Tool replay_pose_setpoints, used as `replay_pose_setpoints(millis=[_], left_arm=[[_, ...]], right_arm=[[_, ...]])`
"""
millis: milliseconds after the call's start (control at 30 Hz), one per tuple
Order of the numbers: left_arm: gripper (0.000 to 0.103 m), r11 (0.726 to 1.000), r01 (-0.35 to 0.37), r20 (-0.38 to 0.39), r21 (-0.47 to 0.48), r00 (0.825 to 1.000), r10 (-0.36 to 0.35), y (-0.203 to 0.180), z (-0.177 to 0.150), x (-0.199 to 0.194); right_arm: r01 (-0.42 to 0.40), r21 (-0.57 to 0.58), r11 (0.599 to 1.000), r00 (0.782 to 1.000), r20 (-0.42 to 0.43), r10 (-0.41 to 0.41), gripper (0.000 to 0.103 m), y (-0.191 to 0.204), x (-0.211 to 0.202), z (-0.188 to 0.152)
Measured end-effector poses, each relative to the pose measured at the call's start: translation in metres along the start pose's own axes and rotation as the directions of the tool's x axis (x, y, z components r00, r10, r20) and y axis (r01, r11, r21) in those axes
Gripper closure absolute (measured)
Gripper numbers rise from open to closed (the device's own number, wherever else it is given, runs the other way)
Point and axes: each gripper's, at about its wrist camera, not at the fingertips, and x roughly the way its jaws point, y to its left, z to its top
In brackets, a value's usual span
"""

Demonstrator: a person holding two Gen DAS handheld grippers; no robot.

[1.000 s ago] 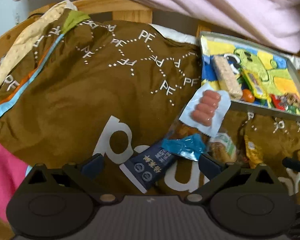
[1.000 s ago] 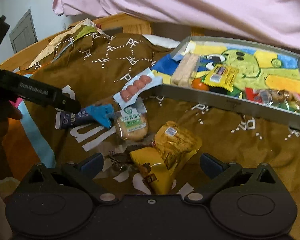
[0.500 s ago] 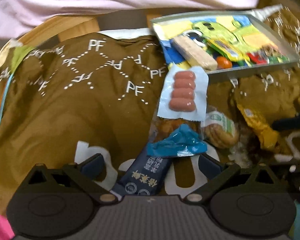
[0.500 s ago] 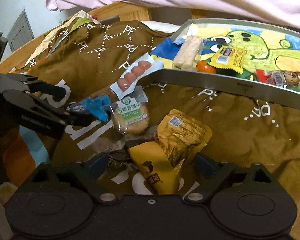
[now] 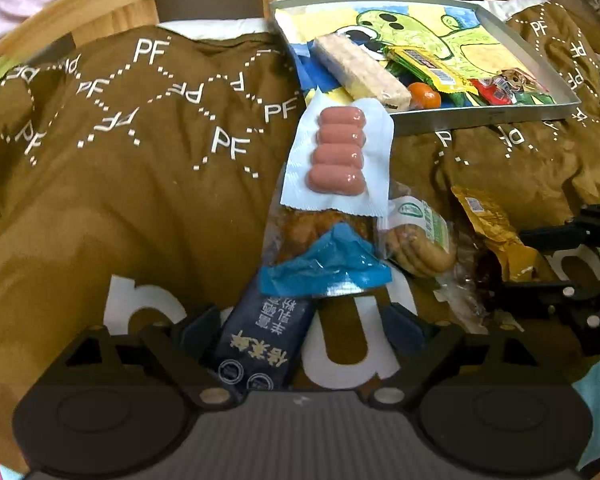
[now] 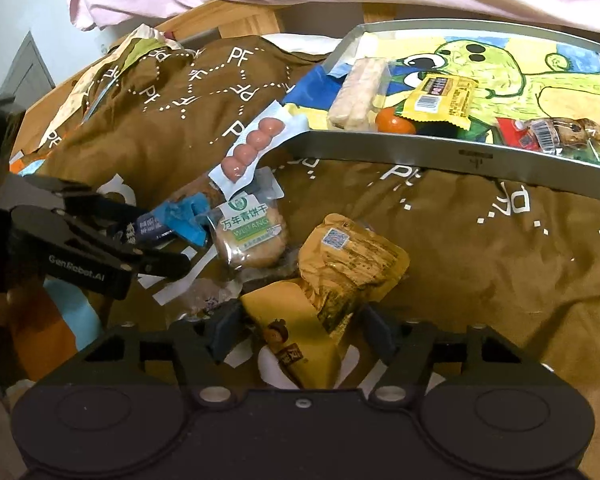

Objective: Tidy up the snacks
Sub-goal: 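Lower left tool to the blue milk-powder stick while right tool approaches the gold-wrapped snack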

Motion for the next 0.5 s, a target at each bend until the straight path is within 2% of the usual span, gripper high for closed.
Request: replay_pose_setpoints(millis=[133, 267, 300, 367, 500], left_arm=[[0.026, 0.998, 0.018, -0.032, -0.067, 0.999, -0.021, -0.001, 0.000, -0.003], [0.029, 0.995, 0.035, -0.069, -0.093, 0.997, -0.041, -0.011, 0.000, -0.008], [0.029, 0.997, 0.022, -0.072, -0.080, 0.997, -0.028, -0.015, 0.001, -0.008], [0.029, 0.998, 0.008, -0.068, -0.069, 0.998, -0.013, -0.017, 0.002, -0.008], [0.026, 0.992, -0.016, -0.050, -0.125, 0.999, 0.010, -0.007, 0.005, -0.004]], right_arm=[[0.027, -0.060, 0.998, 0.999, -0.032, -0.029, 0.042, 0.006, -0.006, 0.001], [0.035, -0.114, 0.993, 0.998, -0.041, -0.040, 0.042, 0.009, -0.012, -0.003], [0.034, -0.108, 0.994, 0.999, -0.036, -0.038, 0.041, 0.008, -0.013, -0.003], [0.024, -0.074, 0.997, 0.999, -0.023, -0.026, 0.029, 0.003, -0.014, -0.001], [-0.007, 0.031, 0.999, 1.000, 0.003, 0.007, 0.023, -0.007, -0.011, 0.007]])
